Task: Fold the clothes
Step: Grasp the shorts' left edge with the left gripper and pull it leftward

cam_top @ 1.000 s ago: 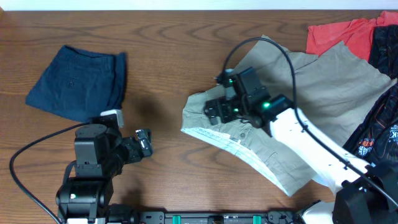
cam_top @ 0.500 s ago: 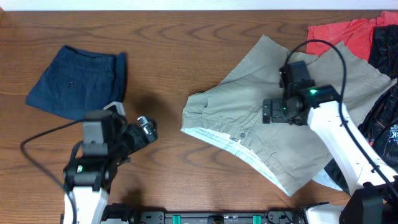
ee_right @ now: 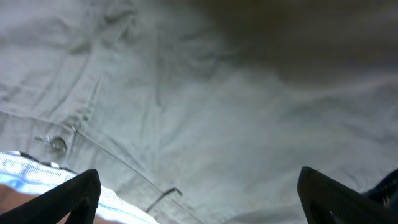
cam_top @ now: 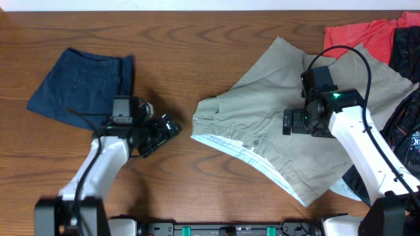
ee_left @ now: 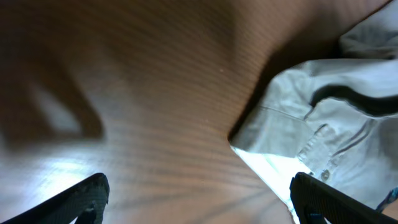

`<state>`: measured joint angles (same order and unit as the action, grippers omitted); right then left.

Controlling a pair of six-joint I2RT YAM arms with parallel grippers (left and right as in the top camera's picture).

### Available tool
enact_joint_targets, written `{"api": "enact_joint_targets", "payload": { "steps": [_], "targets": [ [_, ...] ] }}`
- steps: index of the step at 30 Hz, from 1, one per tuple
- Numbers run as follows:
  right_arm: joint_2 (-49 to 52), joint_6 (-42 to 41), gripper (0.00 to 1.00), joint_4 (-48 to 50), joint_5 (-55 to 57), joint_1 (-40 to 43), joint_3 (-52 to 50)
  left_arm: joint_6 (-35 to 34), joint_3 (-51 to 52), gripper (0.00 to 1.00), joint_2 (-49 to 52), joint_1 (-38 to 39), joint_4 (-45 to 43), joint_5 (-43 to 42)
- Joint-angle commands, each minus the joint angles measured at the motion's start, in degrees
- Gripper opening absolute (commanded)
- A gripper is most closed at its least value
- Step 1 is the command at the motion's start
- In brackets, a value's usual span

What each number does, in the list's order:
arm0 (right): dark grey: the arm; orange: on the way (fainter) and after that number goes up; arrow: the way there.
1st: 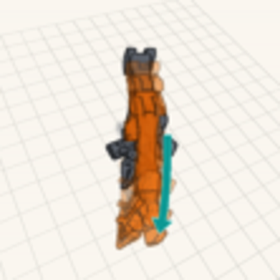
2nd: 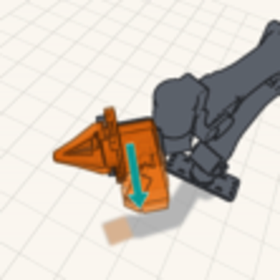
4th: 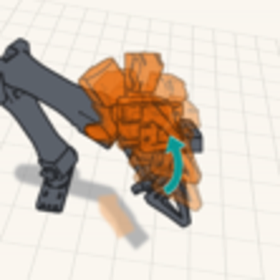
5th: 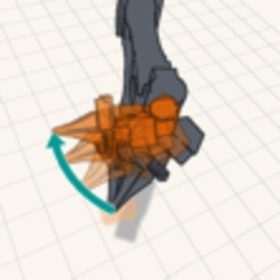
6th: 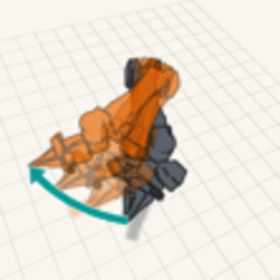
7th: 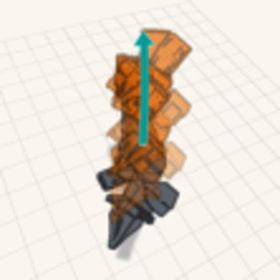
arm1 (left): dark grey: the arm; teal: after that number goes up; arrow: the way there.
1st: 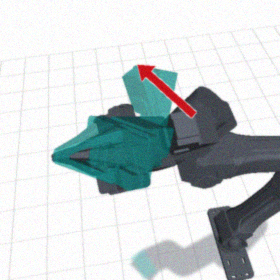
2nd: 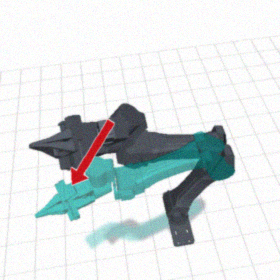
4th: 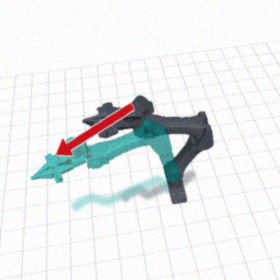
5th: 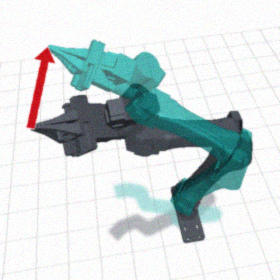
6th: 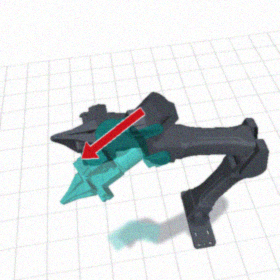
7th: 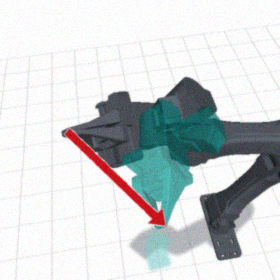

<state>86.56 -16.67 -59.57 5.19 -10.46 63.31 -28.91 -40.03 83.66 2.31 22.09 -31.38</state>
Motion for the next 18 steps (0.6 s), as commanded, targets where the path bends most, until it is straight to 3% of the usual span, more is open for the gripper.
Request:
{"api": "enact_joint_targets", "payload": {
  "steps": [1, 10, 13, 16, 17, 18],
  "targets": [
    [-0.8, -1.2, 0.99, -0.8, 0.6, 0.4, 0.3, -0.3, -0.2, 0.94, 4.3, 2.8, -3.0, -2.1],
    [-0.8, -1.8, 0.99, -2.8, 0.6, 0.4, 0.3, -0.2, -0.2, 0.94, 9.0, 12.2, -15.6, -0.7],
    [-0.8, -2.0, 0.99, -3.8, 0.6, 0.4, 0.3, -1.4, -0.2, 0.88, 9.7, 15.0, -16.1, 3.9],
    [-0.8, -2.0, 0.99, -4.5, 0.6, 0.4, 0.3, -1.9, -0.2, 0.72, 10.6, 17.1, -16.2, 5.5],
    [-0.8, -2.0, 0.99, -4.5, 0.6, 0.4, 0.3, -1.8, -0.2, 0.63, 10.6, 17.5, -16.3, 5.6],
    [-0.8, -2.0, 0.99, -4.5, 0.6, 0.4, 0.3, -1.8, -0.2, 0.44, 10.6, 17.7, -16.4, 5.7]
  ]
}}
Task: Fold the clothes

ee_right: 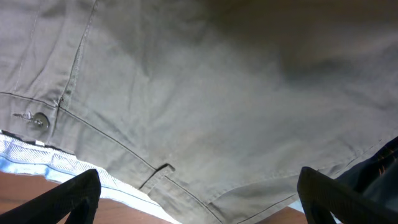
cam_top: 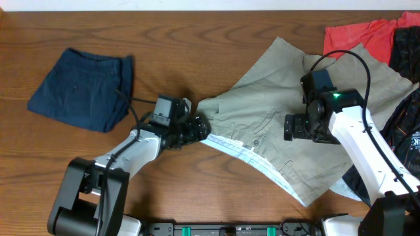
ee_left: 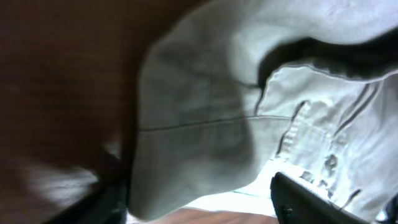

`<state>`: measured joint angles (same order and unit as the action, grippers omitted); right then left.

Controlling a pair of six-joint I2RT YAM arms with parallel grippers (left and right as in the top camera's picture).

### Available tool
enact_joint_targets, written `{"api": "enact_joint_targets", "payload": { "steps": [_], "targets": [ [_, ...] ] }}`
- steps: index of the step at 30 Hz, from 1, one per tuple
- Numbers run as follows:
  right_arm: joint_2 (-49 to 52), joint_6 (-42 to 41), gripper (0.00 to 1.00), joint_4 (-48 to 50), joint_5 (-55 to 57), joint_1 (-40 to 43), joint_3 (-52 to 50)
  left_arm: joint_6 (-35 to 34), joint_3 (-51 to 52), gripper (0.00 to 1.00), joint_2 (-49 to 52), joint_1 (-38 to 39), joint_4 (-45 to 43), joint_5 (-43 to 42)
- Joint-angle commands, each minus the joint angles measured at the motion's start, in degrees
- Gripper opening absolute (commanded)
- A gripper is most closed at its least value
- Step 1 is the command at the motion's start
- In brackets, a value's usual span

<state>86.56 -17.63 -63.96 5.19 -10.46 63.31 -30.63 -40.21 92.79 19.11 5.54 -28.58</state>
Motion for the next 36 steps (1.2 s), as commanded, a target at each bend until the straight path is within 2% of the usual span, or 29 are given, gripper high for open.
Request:
{"api": "enact_joint_targets", "payload": {
  "steps": [1, 2, 6, 9, 14, 17, 18, 20, 23, 24, 30, 36],
  "targets": [
    [-0.8, -1.0, 0.99, -0.1, 0.6, 0.4, 0.3, -0.1, 0.0, 0.25, 1.5, 1.0, 0.1, 3.3],
    [-0.8, -1.0, 0.99, -0.1, 0.6, 0.4, 0.3, -0.1, 0.0, 0.06, 1.5, 0.9, 0.2, 3.8],
    [-0.8, -1.2, 0.99, 0.1, 0.7, 0.4, 0.3, 0.4, -0.8, 0.06, 0.5, -1.5, 3.2, 5.0],
    [-0.8, -1.3, 0.99, 0.1, 1.0, 0.5, 0.3, 5.5, -5.0, 0.06, -1.8, -6.2, 10.4, 5.8],
    [-0.8, -2.5, 0.99, 1.0, 1.0, 1.1, 0.3, 10.8, -21.6, 0.06, -3.8, -16.0, 25.0, 10.1],
    [-0.8, -3.4, 0.99, 2.0, 0.5, 1.1, 0.3, 12.2, -30.9, 0.07, -3.6, -20.2, 29.3, 10.3],
    [-0.8, -3.4, 0.99, 2.2, 0.3, 1.1, 0.3, 12.2, -32.7, 0.17, -3.6, -21.1, 30.2, 10.3],
    [-0.8, -3.4, 0.99, 2.4, 0.3, 1.1, 0.3, 12.2, -34.9, 0.43, -3.6, -22.8, 32.2, 10.3],
    [-0.8, -3.4, 0.99, 2.4, 0.4, 1.1, 0.3, 12.1, -34.8, 0.95, -3.4, -23.9, 37.2, 10.3],
    [-0.8, -3.4, 0.99, 2.4, 0.4, 1.1, 0.3, 12.0, -34.6, 0.98, -3.3, -23.9, 39.3, 10.2],
    [-0.8, -3.4, 0.99, 3.3, 0.4, 1.1, 0.3, 10.0, -32.2, 0.98, -2.9, -20.9, 50.6, 4.5],
    [-0.8, -3.4, 0.99, 3.3, 0.4, 1.1, 0.3, 7.6, -26.5, 0.98, -2.9, -12.9, 51.9, 3.5]
  ]
}}
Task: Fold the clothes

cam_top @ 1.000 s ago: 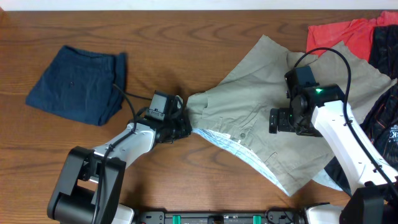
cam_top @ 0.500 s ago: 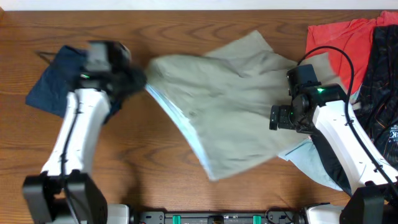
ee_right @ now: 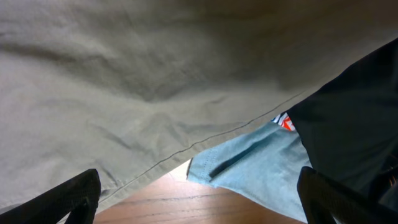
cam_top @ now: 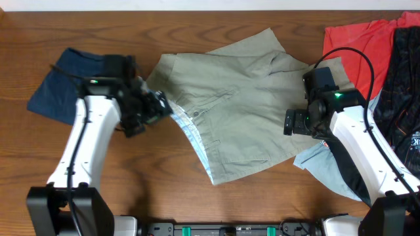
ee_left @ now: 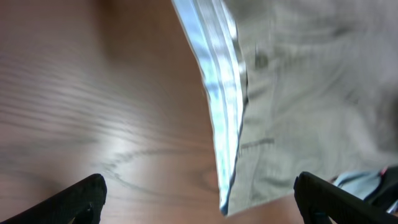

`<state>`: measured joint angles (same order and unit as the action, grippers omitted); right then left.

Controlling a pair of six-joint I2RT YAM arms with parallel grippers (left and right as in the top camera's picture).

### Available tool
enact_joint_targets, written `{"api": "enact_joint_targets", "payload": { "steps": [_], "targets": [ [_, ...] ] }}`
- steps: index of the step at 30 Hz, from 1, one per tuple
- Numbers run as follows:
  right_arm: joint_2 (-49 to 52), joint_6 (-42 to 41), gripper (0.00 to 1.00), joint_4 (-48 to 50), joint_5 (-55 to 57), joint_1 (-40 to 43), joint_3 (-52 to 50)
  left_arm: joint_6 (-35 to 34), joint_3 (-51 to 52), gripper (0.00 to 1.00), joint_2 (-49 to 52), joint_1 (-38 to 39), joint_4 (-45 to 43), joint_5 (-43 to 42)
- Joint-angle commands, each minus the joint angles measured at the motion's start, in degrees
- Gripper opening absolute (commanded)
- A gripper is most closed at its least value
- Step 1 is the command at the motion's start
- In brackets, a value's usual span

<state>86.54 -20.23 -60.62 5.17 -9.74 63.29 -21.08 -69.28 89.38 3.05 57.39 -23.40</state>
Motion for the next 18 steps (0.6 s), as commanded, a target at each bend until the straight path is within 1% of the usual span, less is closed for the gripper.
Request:
{"api": "enact_joint_targets", "payload": {
  "steps": [1, 4, 6, 10, 14, 15, 18],
  "targets": [
    [-0.8, -0.8, 0.99, 0.0, 0.4, 0.4, 0.3, -2.8, 4.1, 0.98, 0.5, 4.9, -0.9, -1.7],
    [-0.8, -0.8, 0.99, 0.1, 0.4, 0.4, 0.3, -6.3, 8.7, 0.98, 0.5, 9.7, -4.9, -1.7],
    [-0.8, -0.8, 0.99, 0.1, 0.4, 0.4, 0.3, -10.2, 12.0, 0.98, 0.5, 13.2, -8.4, -1.7],
    [-0.8, -1.0, 0.99, 0.0, 0.4, 0.4, 0.3, -18.2, 18.6, 0.98, 0.5, 20.7, -17.3, -1.7],
    [-0.8, -1.0, 0.99, 0.2, 0.4, 0.4, 0.3, -23.4, 22.6, 0.98, 0.5, 27.3, -24.9, -1.6],
    [-0.8, -1.0, 0.99, 0.2, 0.4, 0.4, 0.3, -24.5, 23.5, 1.0, 0.6, 29.1, -27.0, -1.2],
    [-0.8, -1.0, 0.99, 0.1, 0.4, 0.4, 0.3, -29.6, 25.6, 0.93, 0.9, 34.0, -30.8, 2.2]
  ]
}}
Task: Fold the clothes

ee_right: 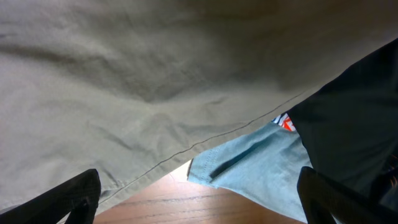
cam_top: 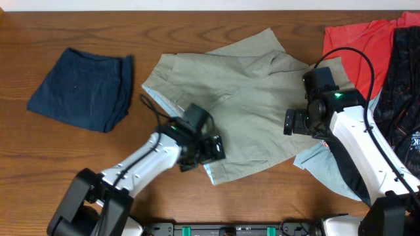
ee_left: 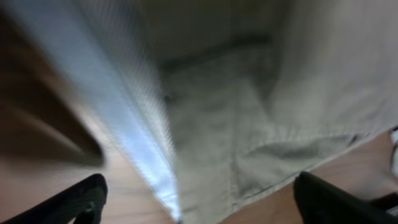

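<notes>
Khaki shorts (cam_top: 243,98) lie spread flat mid-table, their pale-blue waistband lining (cam_top: 172,108) showing along the left edge. My left gripper (cam_top: 209,151) hovers open over the lower waistband corner; in the left wrist view the shorts (ee_left: 261,112) and lining (ee_left: 130,137) fill the frame between the spread fingers (ee_left: 81,199). My right gripper (cam_top: 293,123) stands open over the shorts' right hem (ee_right: 155,81), holding nothing.
A folded navy garment (cam_top: 82,88) lies at the far left. A pile at the right holds a red garment (cam_top: 361,36), a black one (cam_top: 407,78) and a light-blue one (cam_top: 331,170), the last also seen as light-blue cloth (ee_right: 261,168). Bare wooden table (cam_top: 197,26) surrounds them.
My left gripper has moved from the upper left end of the waistband, near the navy garment, to the lower waistband corner. The shorts and the right arm have not moved.
First the shorts lay further right, over the pile, with my left gripper open on bare table to their left. Then it was at their left waistband corner. Later the shorts lay further left and turned, uncovering the light-blue garment. Now the left gripper is at the lower corner.
</notes>
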`<state>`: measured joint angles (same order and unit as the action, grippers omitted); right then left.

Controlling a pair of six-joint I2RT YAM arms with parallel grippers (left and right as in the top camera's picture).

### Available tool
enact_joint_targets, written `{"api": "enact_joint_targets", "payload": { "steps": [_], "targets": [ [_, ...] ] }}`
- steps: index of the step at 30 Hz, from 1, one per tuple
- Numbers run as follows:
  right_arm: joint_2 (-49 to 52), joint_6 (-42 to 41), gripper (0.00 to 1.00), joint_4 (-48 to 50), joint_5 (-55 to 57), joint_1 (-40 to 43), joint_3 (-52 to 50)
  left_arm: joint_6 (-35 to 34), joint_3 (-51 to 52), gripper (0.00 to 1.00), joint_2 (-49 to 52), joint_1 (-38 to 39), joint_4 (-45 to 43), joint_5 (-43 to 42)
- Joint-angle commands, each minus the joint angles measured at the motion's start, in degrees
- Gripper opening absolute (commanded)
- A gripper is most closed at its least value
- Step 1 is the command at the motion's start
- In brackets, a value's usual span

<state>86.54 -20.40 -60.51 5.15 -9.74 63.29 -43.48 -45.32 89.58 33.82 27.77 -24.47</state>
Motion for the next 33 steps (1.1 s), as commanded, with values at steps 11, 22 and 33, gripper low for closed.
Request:
{"api": "enact_joint_targets", "payload": {
  "steps": [11, 22, 33],
  "targets": [
    [-0.8, -0.8, 0.99, -0.2, 0.4, 0.4, 0.3, -12.8, 2.5, 0.36, 1.5, 6.9, -2.4, 7.2],
    [-0.8, -0.8, 0.99, -0.6, 0.4, 0.4, 0.3, -9.2, 2.3, 0.06, 1.2, 5.0, -1.0, 7.3],
    [-0.8, -0.8, 0.99, -1.9, -0.6, 0.4, 0.3, 9.5, -9.0, 0.06, -5.6, -25.5, 22.1, 17.8]
  ]
}}
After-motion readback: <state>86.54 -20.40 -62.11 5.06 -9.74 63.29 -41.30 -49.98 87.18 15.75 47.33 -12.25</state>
